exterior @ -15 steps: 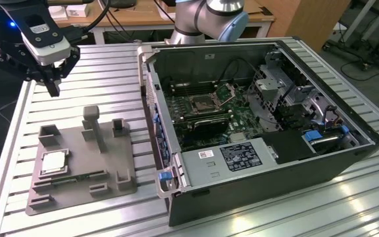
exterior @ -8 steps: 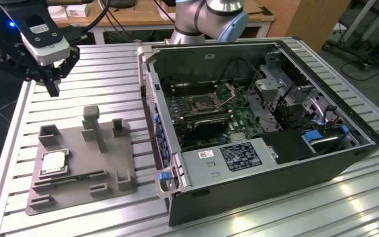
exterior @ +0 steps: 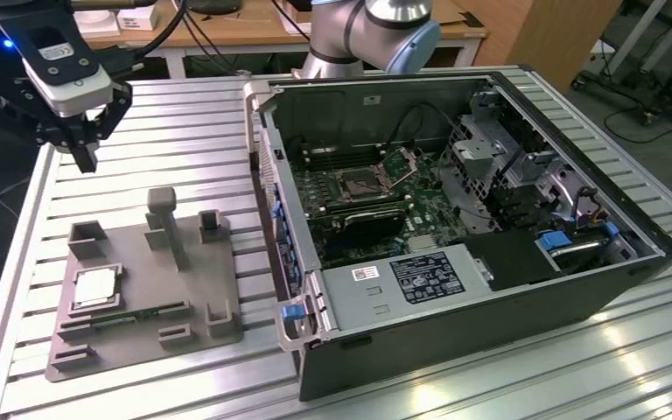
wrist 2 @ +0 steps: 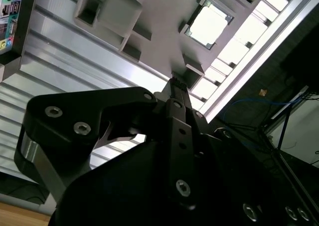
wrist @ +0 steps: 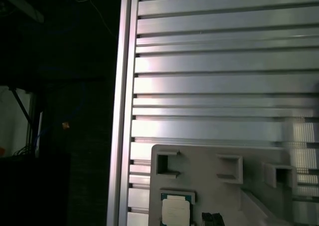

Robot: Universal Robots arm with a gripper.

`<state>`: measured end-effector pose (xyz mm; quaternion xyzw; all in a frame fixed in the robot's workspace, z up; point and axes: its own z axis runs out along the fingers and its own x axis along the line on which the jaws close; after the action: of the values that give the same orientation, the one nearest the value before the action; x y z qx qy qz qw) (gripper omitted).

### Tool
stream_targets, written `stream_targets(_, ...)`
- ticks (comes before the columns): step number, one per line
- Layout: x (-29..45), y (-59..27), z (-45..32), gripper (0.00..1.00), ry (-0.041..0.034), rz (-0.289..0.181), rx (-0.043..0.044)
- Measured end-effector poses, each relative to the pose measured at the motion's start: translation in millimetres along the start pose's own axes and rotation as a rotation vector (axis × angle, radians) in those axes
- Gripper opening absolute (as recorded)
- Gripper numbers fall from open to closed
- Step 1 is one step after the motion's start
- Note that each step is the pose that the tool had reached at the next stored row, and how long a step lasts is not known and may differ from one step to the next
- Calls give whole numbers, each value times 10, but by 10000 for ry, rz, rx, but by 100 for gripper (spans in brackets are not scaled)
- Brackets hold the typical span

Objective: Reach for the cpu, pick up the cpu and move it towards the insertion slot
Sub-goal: 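Reach for the cpu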

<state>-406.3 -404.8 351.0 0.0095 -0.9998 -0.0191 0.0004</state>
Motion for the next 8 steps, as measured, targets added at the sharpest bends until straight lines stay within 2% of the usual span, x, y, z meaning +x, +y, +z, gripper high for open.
stream_targets(4, 67, 1, 2, 11, 0, 0, 0)
stream_targets(8, 105, 1, 5, 11, 0, 0, 0)
